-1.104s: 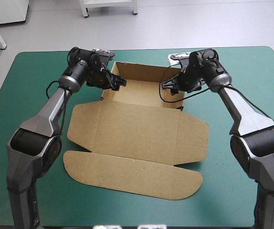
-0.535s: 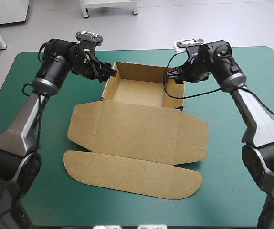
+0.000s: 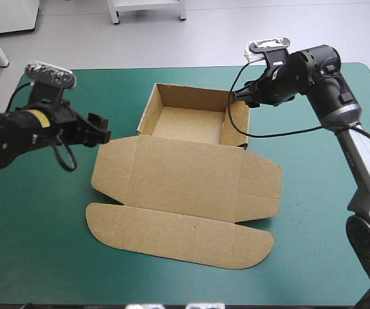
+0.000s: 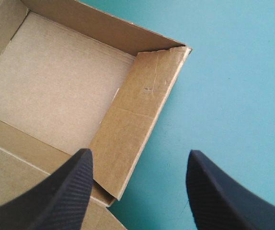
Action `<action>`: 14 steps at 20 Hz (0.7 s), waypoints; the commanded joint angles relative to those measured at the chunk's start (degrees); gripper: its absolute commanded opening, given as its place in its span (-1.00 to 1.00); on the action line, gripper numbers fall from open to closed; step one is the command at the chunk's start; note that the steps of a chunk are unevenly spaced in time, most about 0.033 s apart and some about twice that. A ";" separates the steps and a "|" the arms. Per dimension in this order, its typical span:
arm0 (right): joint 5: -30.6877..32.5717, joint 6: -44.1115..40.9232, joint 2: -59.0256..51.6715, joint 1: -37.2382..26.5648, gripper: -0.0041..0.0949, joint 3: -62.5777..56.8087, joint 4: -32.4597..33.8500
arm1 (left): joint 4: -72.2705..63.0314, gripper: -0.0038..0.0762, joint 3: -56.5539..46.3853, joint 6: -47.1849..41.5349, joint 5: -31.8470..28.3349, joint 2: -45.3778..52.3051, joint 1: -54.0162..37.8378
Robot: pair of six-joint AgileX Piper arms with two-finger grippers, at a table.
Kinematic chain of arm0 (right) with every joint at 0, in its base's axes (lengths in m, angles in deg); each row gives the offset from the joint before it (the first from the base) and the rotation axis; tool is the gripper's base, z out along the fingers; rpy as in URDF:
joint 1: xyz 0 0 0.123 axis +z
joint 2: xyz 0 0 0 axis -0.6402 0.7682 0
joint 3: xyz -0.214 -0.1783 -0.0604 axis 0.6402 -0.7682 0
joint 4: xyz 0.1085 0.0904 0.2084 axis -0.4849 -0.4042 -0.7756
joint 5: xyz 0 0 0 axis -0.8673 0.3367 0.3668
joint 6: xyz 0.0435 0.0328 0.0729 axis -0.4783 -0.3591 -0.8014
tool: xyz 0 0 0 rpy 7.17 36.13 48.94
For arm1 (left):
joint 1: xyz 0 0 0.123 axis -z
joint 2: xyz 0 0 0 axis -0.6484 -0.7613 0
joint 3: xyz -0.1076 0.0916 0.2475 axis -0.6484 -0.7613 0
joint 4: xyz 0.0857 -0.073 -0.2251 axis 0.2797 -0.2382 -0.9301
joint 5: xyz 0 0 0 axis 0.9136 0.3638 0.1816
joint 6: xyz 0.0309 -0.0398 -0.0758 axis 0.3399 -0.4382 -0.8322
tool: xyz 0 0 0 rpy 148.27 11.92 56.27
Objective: Fold the box
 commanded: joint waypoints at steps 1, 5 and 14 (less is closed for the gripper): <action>-2.01 0.89 -3.17 0.06 0.17 1.65 0.86 | 0.03 0.37 -3.62 0.19 -3.37 8.19 0.25; -2.11 0.46 -3.17 0.06 0.17 1.65 0.86 | 0.06 0.37 -11.92 0.30 -2.22 21.12 0.25; -6.16 -2.13 4.94 0.06 0.29 1.65 3.55 | 2.43 0.34 -26.86 0.30 2.46 38.57 0.25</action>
